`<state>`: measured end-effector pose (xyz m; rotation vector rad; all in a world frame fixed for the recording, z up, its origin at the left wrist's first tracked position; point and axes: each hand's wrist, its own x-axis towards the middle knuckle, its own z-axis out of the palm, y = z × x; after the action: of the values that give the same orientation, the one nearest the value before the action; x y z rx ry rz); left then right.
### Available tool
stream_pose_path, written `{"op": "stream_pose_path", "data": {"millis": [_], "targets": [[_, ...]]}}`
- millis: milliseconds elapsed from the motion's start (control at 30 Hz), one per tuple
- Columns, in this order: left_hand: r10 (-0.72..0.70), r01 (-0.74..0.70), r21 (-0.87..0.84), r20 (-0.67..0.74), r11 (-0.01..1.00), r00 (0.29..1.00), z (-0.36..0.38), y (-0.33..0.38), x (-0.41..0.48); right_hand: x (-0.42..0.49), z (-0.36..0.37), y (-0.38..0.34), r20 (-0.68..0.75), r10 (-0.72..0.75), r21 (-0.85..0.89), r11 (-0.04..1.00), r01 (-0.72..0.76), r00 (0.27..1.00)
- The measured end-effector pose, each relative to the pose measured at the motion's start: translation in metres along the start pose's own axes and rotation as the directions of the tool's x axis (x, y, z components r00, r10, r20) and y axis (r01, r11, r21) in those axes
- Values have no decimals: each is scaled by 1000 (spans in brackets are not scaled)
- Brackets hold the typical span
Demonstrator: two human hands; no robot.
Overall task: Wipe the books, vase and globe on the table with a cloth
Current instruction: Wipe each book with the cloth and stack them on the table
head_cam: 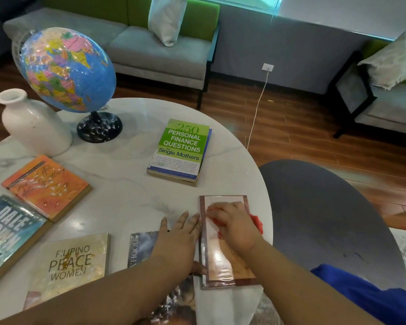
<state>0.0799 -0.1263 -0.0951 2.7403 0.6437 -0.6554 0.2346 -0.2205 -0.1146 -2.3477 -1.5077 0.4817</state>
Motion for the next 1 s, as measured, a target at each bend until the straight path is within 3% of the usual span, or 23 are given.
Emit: {"op": "stream_pose_path", "data": {"millis": [100,367,700,800,933,1000], "targets": [[0,0,2,7,1000,1000,-1,0,1,19,-5,-8,-56,109,-43,993,-111,993],[-1,-2,45,48,999,999,-6,3,2,6,-6,-14,55,-16,-86,996,21,998],[-7,5,53,53,999,999,-6,4,0,20,2,11,-194,302,-40,948,-315,933],[-1,-2,52,57,999,998,-7,4,0,-7,8,-5,-154,210,-16,976,-215,965],[-3,0,48,53,999,999,-7,3,0,-60,21,-23,-50,-98,-30,995,96,994],[2,-3,42,46,999,999,-7,2,0,-72,14,-13,34,-112,-1,994,112,993]]}}
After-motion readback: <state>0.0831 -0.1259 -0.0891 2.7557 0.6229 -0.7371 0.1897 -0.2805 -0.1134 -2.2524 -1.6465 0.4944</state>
